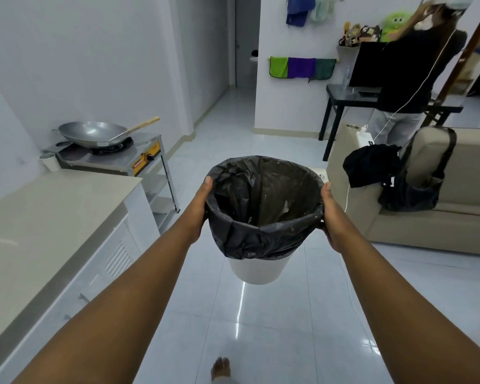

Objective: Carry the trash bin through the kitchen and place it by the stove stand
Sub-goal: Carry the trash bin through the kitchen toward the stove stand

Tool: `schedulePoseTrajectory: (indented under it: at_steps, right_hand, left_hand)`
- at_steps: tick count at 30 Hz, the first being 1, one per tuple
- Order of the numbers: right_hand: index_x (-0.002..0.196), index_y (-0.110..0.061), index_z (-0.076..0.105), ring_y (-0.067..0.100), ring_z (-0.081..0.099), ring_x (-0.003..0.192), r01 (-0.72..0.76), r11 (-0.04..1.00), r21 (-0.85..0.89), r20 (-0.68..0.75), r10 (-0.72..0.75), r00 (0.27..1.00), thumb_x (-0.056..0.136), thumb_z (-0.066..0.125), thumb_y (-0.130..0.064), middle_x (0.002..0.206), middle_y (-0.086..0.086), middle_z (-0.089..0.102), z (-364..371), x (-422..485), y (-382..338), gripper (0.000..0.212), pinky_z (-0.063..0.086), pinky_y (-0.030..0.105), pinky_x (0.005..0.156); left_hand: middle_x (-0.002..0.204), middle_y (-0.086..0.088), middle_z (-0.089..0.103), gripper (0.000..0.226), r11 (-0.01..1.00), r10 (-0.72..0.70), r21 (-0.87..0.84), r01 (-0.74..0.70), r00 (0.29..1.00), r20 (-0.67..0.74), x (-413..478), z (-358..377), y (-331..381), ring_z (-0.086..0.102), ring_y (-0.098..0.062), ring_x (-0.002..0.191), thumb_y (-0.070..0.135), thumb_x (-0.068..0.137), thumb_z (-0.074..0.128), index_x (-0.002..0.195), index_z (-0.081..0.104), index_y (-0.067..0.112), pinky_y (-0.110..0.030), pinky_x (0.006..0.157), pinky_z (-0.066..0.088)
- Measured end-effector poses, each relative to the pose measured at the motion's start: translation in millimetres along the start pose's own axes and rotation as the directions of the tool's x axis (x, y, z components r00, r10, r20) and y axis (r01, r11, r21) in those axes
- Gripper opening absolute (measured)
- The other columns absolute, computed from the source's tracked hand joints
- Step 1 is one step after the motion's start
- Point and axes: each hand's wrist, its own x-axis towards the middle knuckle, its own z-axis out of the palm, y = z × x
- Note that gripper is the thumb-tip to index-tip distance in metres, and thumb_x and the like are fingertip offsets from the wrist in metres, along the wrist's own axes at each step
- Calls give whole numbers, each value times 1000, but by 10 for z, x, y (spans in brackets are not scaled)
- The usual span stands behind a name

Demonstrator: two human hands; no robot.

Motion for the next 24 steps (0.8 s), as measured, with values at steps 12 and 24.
schedulePoseTrajectory:
  at_steps: [12,24]
  right_hand:
    - [152,-29,31,30,43,137,-20,999,27,-54,22,998,84,22,-77,154,7,41,273,2351,-482,83,38,43,109]
    - [148,-30,38,23,52,123,-44,995,93,-54,49,997,83,31,-77,149,5,47,-35,4812,-698,80,48,35,96]
  left_hand:
    - [150,-1,52,90,1000,-5,0,5,998,56,2470,-442,328,47,-21,137,84,78,37,150,44,29,-35,111,37]
    - [152,-1,50,89,1000,-10,-8,10,1000,-10,4800,-250,316,45,-20,139,83,80,35,150,43,29,-35,111,36]
